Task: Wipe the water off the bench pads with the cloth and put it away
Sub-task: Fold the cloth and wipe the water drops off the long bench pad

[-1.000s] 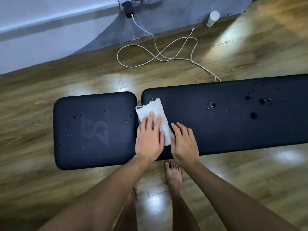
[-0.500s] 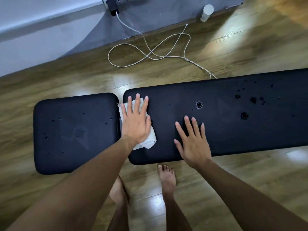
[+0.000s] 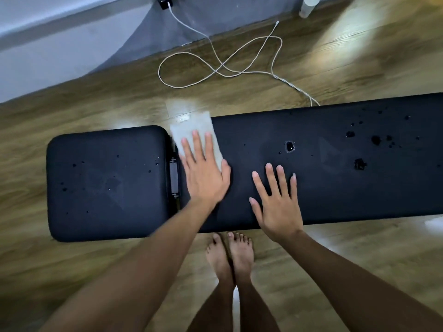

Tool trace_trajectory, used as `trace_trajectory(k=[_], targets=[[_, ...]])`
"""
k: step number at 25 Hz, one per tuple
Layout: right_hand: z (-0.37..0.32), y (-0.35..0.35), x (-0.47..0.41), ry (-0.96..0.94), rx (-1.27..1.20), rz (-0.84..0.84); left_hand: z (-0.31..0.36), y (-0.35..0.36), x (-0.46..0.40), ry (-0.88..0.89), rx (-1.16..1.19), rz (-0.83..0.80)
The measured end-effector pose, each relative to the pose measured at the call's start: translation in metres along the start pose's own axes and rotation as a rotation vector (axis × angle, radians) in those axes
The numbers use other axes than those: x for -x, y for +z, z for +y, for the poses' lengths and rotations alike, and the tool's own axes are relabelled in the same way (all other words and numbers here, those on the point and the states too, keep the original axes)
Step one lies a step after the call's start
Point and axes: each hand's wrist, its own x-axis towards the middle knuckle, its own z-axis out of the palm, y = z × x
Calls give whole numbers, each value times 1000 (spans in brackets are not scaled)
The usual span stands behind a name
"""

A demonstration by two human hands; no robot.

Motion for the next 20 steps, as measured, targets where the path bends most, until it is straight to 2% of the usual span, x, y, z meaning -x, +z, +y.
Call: trace_trajectory(k=[4,9,16,20], targets=[[-2,-7,-1,11,2,-13,-1,-14,-52,169,-119,-45],[-6,-20,0,29,-6,-97,-15,-18,-16,243,-90,-92],[-12,-25,0,58,-40,-125,-32,1,101,199,-54,-139],[-12,-26,0,53,-21,-133,-27,0,112,126,-38,-113]])
